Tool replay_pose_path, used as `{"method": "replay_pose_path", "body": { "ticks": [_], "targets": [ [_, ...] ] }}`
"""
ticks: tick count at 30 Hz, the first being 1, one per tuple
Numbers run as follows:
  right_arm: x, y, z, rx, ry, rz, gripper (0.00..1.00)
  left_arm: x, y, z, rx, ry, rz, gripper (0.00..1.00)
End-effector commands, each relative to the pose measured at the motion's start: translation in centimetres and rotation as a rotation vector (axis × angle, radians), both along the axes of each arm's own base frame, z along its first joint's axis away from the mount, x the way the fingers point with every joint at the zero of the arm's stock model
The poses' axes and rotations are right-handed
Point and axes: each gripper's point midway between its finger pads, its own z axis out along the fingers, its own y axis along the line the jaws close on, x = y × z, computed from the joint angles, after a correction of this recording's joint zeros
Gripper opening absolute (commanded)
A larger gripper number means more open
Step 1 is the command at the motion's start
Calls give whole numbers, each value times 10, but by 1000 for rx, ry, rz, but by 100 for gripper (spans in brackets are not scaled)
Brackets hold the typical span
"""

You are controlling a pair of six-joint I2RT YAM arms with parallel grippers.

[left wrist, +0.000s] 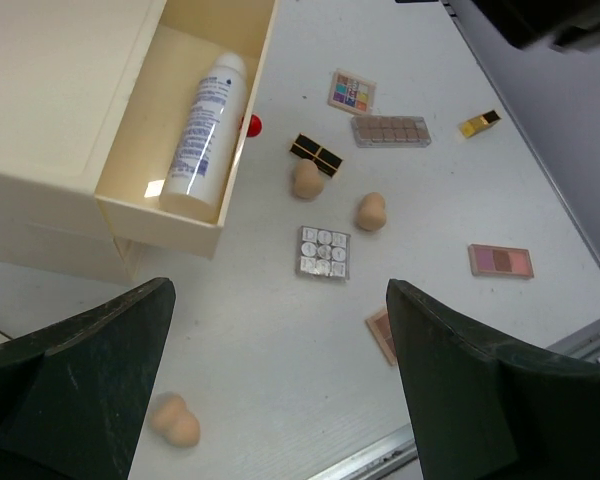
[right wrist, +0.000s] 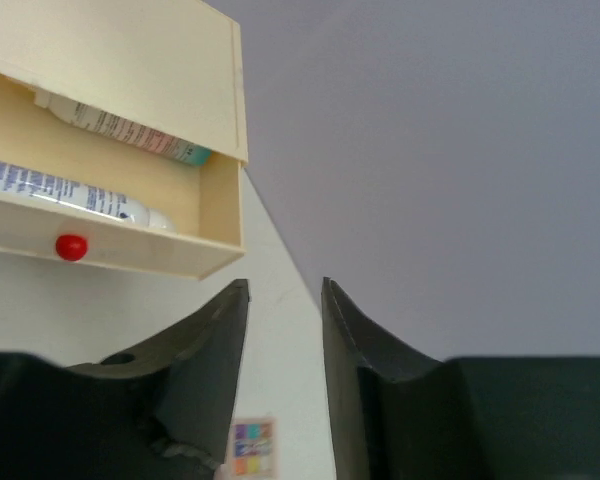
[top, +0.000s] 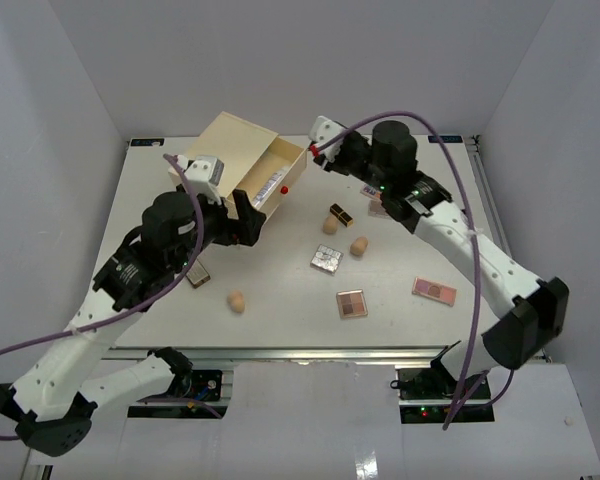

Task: Organize the makeup

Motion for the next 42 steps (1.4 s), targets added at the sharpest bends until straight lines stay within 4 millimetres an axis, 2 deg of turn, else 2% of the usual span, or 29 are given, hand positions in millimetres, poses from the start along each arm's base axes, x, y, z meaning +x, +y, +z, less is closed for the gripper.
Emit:
{"method": "replay_pose_path", "body": {
  "ticks": [1, 2, 3, 7, 8, 9, 11, 13, 15, 17, 19, 22, 29, 32, 36, 39, 42],
  "targets": [
    [-28, -16, -4, 464, 292, -61, 17, 41, -16, 21, 80, -81, 0, 98],
    [-33, -17, -28, 535, 410, -96, 10, 52, -14, 26, 85, -94, 8, 98],
    [-35, -17, -42, 590, 497, -124, 8, 66, -13, 30, 86, -98, 10, 98],
    [-34, -11, -94, 684, 736, -204, 8, 123, -5, 40, 40, -86, -35, 93],
    [-30, -12, -102, 694, 757, -234, 8, 141, -4, 31, 45, -62, -42, 91],
    [-25, -10, -110, 697, 774, -259, 8, 156, 7, 32, 51, -63, -38, 90],
    [-17, -8, -122, 708, 808, -299, 8, 179, 25, 42, 64, -89, -4, 88],
    [-5, -8, -124, 727, 806, -343, 8, 204, 50, 37, 88, -84, 54, 88],
    [-1, -1, -127, 730, 826, -332, 8, 216, 65, 45, 111, -109, 82, 87],
    [-1, 9, -128, 743, 860, -294, 8, 226, 78, 43, 151, -119, 97, 83],
    [4, 14, -127, 755, 862, -294, 8, 234, 85, 30, 211, -117, 74, 79],
    [12, 25, -133, 750, 905, -305, 8, 244, 106, 9, 226, -77, 108, 78],
    [19, 43, -142, 770, 965, -278, 8, 274, 143, -21, 240, -46, 108, 74],
    [23, 47, -140, 776, 973, -273, 8, 281, 144, -30, 227, -29, 74, 71],
    [23, 55, -143, 775, 995, -268, 8, 289, 147, -59, 211, 39, 26, 70],
    [22, 67, -146, 774, 1028, -253, 8, 289, 141, -75, 181, 73, -36, 69],
    [21, 80, -140, 777, 1047, -220, 8, 282, 123, -89, 138, 94, -144, 69]
  ]
}}
